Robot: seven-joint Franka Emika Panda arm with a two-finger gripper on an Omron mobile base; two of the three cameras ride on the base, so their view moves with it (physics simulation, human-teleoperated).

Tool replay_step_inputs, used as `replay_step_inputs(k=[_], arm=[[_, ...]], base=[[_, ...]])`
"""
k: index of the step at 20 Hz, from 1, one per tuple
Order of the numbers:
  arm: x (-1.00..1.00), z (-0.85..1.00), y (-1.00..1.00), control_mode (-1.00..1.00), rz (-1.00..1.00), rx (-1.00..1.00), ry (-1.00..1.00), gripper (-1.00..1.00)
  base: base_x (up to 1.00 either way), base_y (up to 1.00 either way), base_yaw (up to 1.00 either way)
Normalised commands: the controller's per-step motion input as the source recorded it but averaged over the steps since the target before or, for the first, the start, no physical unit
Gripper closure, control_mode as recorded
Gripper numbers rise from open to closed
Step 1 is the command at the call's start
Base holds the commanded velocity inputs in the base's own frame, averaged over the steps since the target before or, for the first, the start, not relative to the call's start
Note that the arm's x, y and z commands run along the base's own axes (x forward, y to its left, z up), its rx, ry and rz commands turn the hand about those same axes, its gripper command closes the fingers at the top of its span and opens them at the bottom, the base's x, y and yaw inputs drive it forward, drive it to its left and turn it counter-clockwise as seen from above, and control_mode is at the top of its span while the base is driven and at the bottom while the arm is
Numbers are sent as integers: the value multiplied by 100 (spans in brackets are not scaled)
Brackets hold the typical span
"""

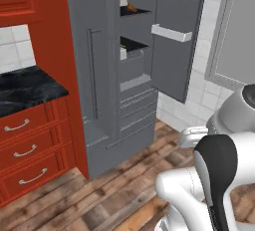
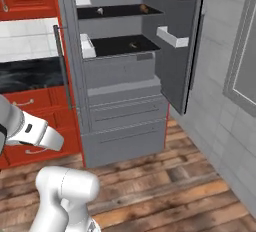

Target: Gather the potato and mushroom from the fridge and place them on a tray on the dining counter. Then gather the fish and chicken drumstick from the fridge and place them on the other tray.

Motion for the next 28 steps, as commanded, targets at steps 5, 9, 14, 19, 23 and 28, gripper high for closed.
replay_step_inputs(k=[5, 9, 14, 19, 23, 28], arm=[[0, 0, 0, 100, 0, 0, 0, -100], [0, 0, 0, 100, 0, 0, 0, -100], [0, 0, 0, 100, 0, 0, 0, -100], [0, 0, 0, 100, 0, 0, 0, -100], [0, 0, 0, 100, 0, 0, 0, -100], [0, 0, 0, 100, 0, 0, 0, -100]], base=[[28, -70, 37], [29, -69, 37], [30, -69, 37], [33, -68, 37], [43, -62, 37], [71, -50, 33]])
